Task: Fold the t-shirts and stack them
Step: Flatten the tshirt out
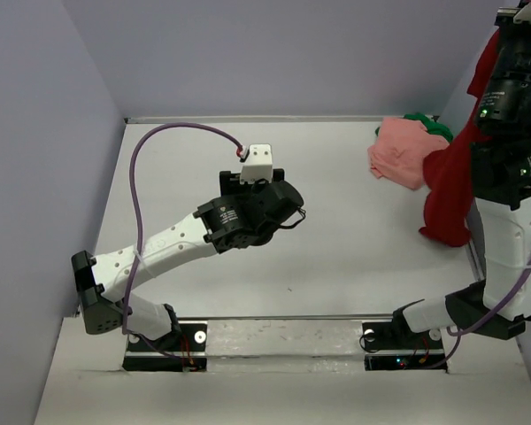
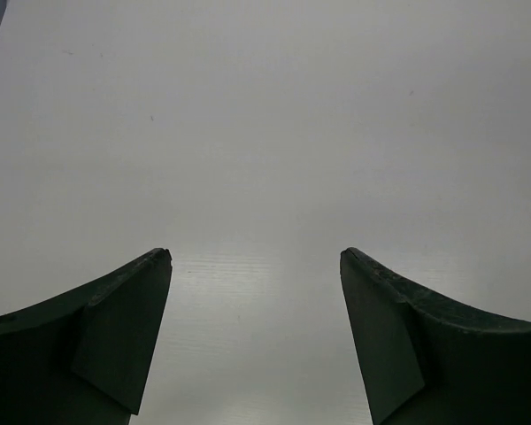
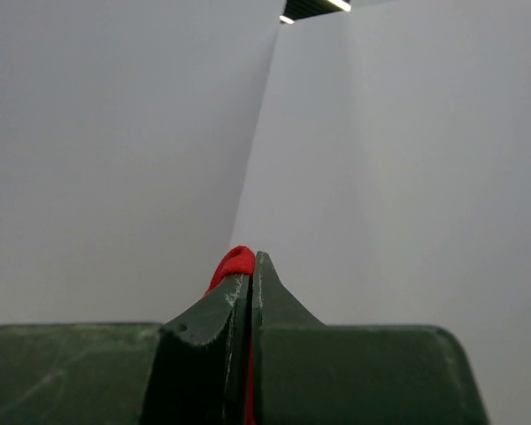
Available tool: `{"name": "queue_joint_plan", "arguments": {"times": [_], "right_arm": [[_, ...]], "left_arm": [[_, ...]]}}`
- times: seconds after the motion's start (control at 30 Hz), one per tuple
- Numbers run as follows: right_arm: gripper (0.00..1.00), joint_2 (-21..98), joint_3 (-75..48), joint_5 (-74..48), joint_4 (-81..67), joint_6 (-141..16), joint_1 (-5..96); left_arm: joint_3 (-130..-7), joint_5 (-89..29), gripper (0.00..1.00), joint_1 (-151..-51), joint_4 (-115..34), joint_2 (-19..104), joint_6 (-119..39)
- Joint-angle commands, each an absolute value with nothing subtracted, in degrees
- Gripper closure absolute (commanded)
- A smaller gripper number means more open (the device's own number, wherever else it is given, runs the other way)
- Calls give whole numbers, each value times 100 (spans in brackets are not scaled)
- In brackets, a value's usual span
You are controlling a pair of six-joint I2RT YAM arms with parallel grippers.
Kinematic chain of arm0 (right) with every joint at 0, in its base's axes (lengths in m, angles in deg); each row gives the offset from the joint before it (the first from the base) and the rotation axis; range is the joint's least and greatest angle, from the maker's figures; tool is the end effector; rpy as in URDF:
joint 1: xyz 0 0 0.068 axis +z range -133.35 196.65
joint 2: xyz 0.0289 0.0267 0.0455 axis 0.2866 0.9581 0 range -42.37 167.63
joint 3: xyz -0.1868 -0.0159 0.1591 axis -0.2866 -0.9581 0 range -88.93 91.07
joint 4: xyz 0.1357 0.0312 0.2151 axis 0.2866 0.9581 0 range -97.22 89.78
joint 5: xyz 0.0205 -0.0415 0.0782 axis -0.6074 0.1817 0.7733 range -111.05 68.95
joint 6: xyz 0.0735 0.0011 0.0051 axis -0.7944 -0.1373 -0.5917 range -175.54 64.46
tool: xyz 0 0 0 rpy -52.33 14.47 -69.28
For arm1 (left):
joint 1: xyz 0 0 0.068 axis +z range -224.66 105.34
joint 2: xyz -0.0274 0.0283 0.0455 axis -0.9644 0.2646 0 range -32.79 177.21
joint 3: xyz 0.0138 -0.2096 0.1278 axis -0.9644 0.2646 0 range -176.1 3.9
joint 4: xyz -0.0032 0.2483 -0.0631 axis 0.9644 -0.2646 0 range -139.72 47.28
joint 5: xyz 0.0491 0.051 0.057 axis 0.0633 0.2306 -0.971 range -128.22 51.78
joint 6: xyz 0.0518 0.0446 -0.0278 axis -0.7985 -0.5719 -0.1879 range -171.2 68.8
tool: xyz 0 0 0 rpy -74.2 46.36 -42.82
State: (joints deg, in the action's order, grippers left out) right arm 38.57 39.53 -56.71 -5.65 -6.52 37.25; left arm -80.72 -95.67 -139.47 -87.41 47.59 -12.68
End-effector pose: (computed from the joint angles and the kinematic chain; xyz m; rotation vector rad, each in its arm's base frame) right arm 0.1872 0.0320 0.6528 0.0623 0.9665 -0.6965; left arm 0.1732 -0.2460 0.3542 -0.0353 1.9273 -0.0415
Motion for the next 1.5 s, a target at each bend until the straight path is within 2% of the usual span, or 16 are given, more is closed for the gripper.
{"name": "queue_joint_plan", "arguments": {"times": [0.0,0.2,0.53,0.6,0.63,0.67,0.73,0.83,0.93,1.1,1.23,1.33,1.37,1.4,1.43,1.47], "right_arm": [[100,4305,4280,-5445,-256,-826,4257],[100,5359,4703,-5726,-476,-245,5521],[100,6907,5353,-5418,201,-930,6666],[89,7030,5415,-5401,245,-975,6789],[54,7056,5493,-5436,280,-975,6842],[35,7048,5494,-5462,272,-966,6842],[16,6873,5389,-5584,202,-852,6842],[1,6435,4985,-5830,-45,-623,6781],[0,6056,4476,-6015,-89,-623,6483],[2,5273,3089,-6393,182,-1447,5824],[16,4623,2027,-6062,771,-2695,5585],[63,4332,1514,-5648,1447,-3784,5515],[97,4306,1417,-5516,1823,-4370,5515],[100,4288,1320,-5341,2027,-4689,5515],[100,4245,1250,-4930,2247,-4919,5515],[100,4183,918,-4874,2371,-5095,5576]], "left_arm": [[-7890,-9825,12,-13970,-8526,4447,-1183],[-7696,-9922,12,-13970,-8675,4298,-902],[-7520,-9957,12,-14022,-9158,3885,-418],[-7581,-10001,12,-14101,-9185,3893,-409],[-7608,-10018,12,-14119,-9202,3919,-409],[-7651,-10045,12,-14136,-9220,3954,-418],[-7774,-10097,12,-14154,-9264,4094,-444],[-7871,-10089,12,-14180,-9151,4297,-549],[-7933,-10071,12,-14189,-9045,4437,-576],[-8012,-10132,12,-14189,-9000,4456,-567],[-8126,-9975,11,-13831,-9088,4587,-620],[-8258,-9702,15,-13189,-8922,4798,-962],[-8328,-9659,21,-13057,-8817,4868,-1128],[-8381,-9588,31,-12916,-8720,4930,-1304],[-8442,-9405,68,-12576,-8615,5087,-1506],[-8504,-9247,85,-12381,-8553,5176,-1612]]}}
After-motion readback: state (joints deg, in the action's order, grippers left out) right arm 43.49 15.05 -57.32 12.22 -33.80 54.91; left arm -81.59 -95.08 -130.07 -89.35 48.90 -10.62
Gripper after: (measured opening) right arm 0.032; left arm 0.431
